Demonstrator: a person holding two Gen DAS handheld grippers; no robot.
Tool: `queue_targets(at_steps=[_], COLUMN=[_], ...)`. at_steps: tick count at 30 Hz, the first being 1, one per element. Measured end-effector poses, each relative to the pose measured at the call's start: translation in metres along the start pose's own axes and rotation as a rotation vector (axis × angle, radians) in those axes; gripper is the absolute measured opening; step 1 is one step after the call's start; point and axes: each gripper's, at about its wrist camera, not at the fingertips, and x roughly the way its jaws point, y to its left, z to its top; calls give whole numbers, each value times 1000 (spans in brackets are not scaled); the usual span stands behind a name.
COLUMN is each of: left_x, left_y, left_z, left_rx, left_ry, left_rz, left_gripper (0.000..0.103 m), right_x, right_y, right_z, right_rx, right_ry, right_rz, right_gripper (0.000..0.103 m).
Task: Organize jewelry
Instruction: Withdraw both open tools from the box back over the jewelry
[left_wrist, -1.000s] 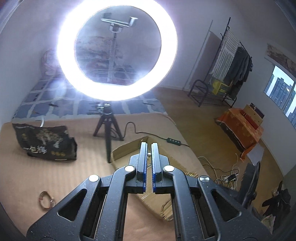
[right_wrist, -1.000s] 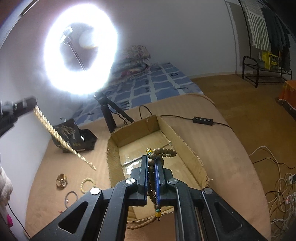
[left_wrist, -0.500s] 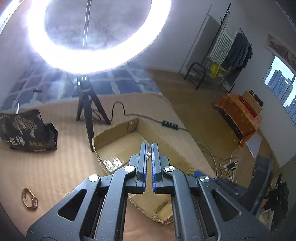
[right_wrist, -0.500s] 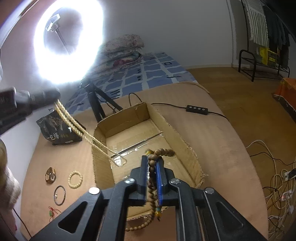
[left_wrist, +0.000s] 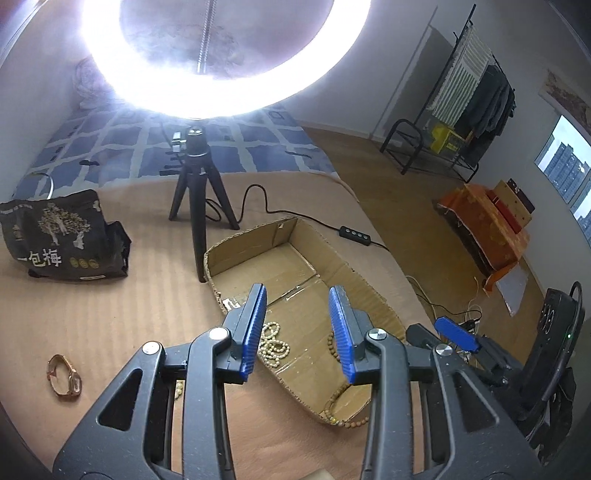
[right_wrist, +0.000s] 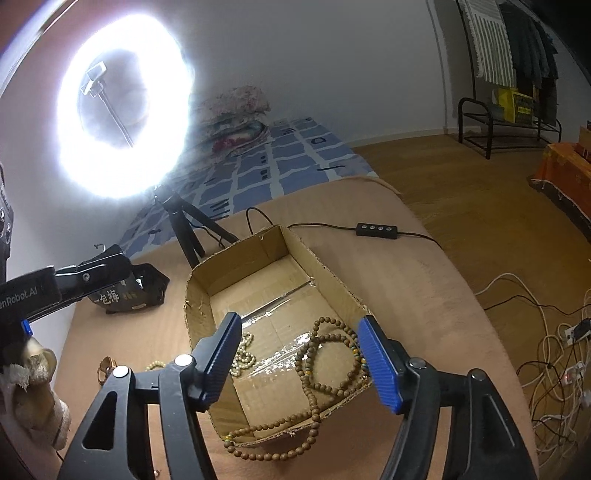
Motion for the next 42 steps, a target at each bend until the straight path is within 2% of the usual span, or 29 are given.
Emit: queue_targets(at_steps=[8, 21, 24, 26, 28, 35, 38, 42], left_x=[-22, -97, -115, -129, -140, -181, -187, -185], left_y=[6, 21, 27, 32, 36, 70, 90, 120], left_z=[-11, -38, -46, -53, -58, -84, -97, -117], left_rx=[13, 50, 51, 55, 70, 72, 38, -22], left_ry=[-18, -110, -129, -147, -166, -213, -203, -161], left_rz=[27, 104, 120, 130, 149, 210, 218, 227], left_gripper=[35, 36, 37, 46, 49, 49, 49, 49], right_x=[-17, -61, -71, -76, -82, -99, -97, -95], right_y=[-1, 16, 23, 27, 32, 60, 74, 97], right_z=[0, -3, -7, -8, -11, -27, -36, -48], right_rx=[-18, -86, -119, -141, -159, -227, -264, -329], right_ry=[-11, -52, -65, -70, -77, -104, -85, -77], right_rz=[-10, -6, -10, -13, -15, 60, 88, 108], right_gripper=[68, 70, 74, 77, 79, 93, 99, 101])
